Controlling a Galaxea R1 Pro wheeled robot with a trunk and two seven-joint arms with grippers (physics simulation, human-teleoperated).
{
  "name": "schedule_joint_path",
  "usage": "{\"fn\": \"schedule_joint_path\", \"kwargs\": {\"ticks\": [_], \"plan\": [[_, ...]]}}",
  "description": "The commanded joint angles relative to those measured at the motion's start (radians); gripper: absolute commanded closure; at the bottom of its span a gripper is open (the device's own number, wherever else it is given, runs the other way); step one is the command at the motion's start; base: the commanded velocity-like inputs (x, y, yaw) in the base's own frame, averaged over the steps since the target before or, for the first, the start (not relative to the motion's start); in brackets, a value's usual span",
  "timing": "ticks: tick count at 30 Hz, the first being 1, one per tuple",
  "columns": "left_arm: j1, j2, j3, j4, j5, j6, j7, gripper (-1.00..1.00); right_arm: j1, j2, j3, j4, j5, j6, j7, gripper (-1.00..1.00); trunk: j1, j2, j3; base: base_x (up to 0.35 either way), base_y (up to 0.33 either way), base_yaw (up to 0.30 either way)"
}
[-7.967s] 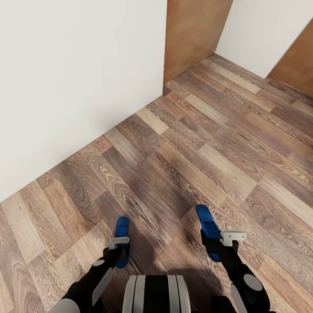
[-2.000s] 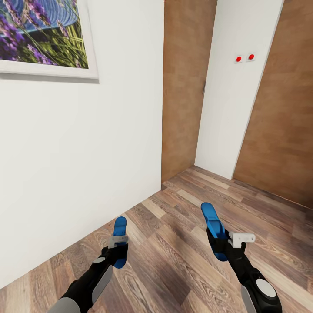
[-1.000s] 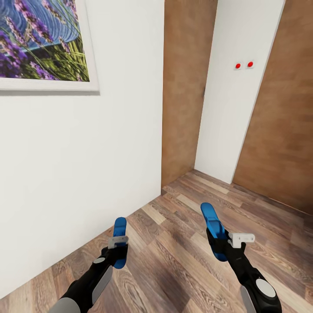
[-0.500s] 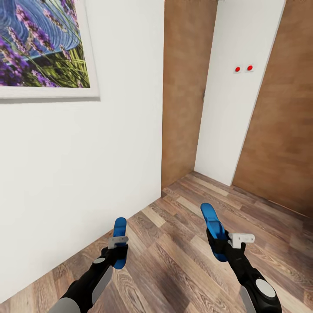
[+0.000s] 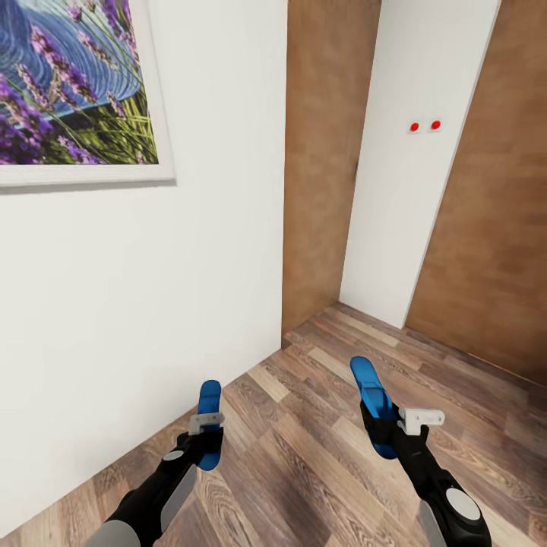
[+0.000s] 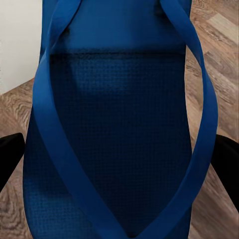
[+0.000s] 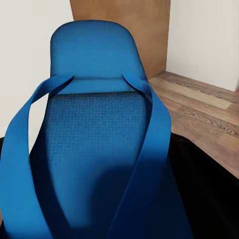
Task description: In the bedroom, move the book from the bed onto either nightstand, and place the two sandals side by side next to the bed.
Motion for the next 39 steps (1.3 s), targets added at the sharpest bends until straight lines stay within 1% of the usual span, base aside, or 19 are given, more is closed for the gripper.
{"fn": "schedule_joint_path", "kwargs": {"ticks": [1, 39], "plan": [[0.000, 0.001, -0.006, -0.002, 0.010, 0.004, 0.009, 1.00, 0.000, 0.000, -0.001, -0.001, -0.009, 0.006, 0.004, 1.00, -0.004, 0.007, 0.002, 0.000, 0.000, 0.000], [0.000, 0.001, -0.006, -0.002, 0.010, 0.002, 0.009, 1.00, 0.000, 0.000, 0.000, 0.005, -0.010, 0.003, 0.006, 1.00, -0.150, 0.273, 0.121, 0.000, 0.000, 0.000]]}}
